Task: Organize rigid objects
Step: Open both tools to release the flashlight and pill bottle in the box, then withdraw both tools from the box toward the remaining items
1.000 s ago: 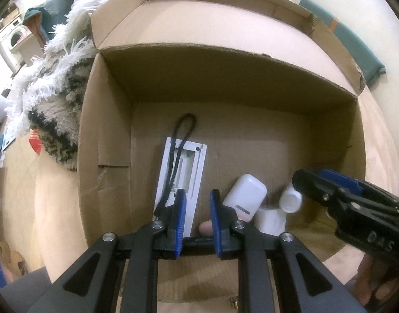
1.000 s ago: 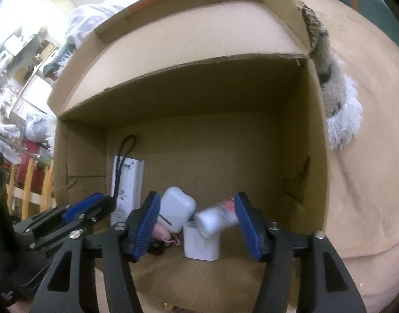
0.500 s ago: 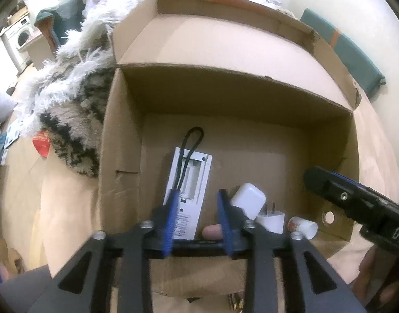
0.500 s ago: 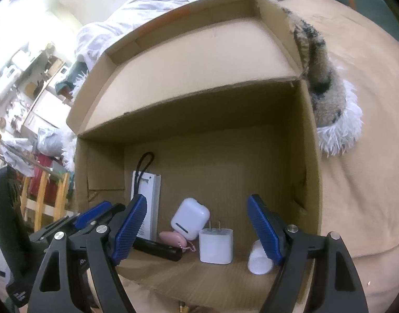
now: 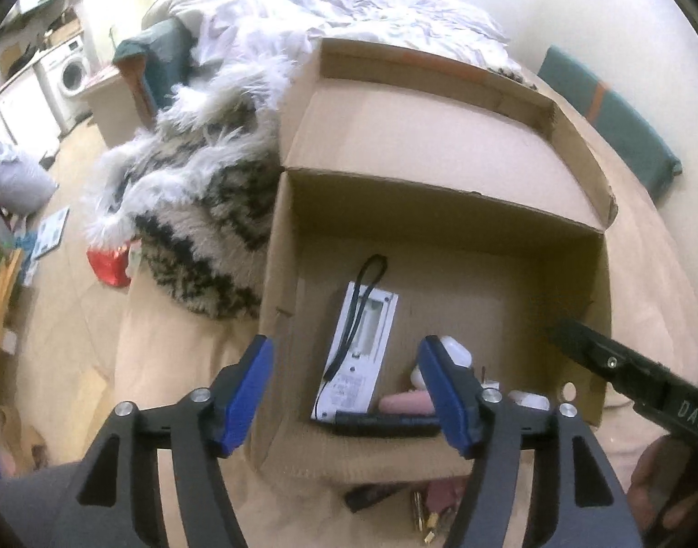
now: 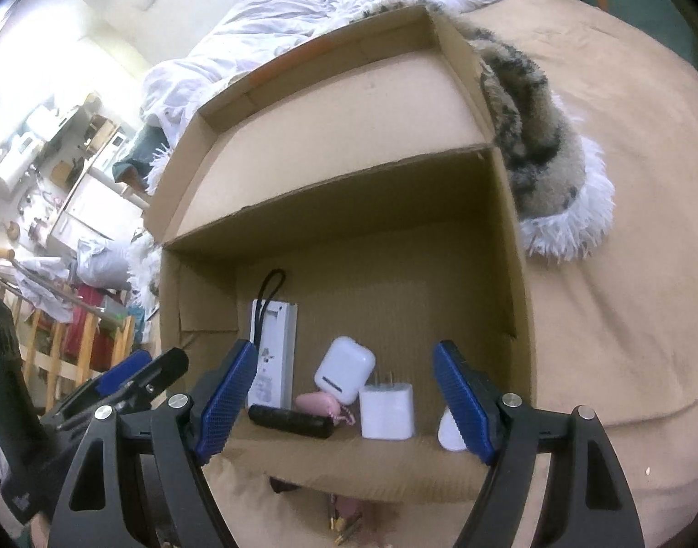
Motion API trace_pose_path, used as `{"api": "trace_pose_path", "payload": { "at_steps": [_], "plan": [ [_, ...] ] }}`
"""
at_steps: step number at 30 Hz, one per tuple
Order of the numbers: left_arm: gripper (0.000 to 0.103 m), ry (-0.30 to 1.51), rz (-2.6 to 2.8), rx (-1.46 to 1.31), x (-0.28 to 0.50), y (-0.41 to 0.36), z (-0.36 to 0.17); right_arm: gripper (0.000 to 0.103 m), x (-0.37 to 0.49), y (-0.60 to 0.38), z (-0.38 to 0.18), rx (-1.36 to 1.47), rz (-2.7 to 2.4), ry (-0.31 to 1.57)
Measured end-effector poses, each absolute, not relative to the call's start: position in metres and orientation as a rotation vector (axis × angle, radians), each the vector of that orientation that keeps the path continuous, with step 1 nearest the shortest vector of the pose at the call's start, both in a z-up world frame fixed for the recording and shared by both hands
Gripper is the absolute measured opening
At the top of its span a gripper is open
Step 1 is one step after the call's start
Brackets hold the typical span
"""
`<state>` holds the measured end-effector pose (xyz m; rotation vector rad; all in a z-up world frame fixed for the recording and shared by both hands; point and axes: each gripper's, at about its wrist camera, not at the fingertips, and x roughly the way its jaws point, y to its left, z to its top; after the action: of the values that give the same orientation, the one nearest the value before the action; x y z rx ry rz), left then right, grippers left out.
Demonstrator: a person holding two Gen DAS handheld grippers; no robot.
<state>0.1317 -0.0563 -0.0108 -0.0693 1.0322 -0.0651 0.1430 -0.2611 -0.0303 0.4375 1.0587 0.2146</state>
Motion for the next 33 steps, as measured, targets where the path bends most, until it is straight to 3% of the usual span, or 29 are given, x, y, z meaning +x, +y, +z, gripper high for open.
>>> {"api": "trace_pose_path", "payload": {
  "at_steps": [13,26,33],
  "plan": [
    [0.064,1.047,-0.010,-0.054,0.084,-0.035,-0.014,0.084,0.094,-0.268,-0.033,0.451,0.174,1.081],
    [0.064,1.148,0.053,-0.124,0.069,0.000,-0.059,0.084,0.073,-0.271,-0.064,0.449,0.143,1.178],
    [0.064,1.275,-0.049,-0.115,0.077,-0.028,-0.091,0.084,0.084,-0.266,-0.079,0.498,0.137,1.232]
  ]
}}
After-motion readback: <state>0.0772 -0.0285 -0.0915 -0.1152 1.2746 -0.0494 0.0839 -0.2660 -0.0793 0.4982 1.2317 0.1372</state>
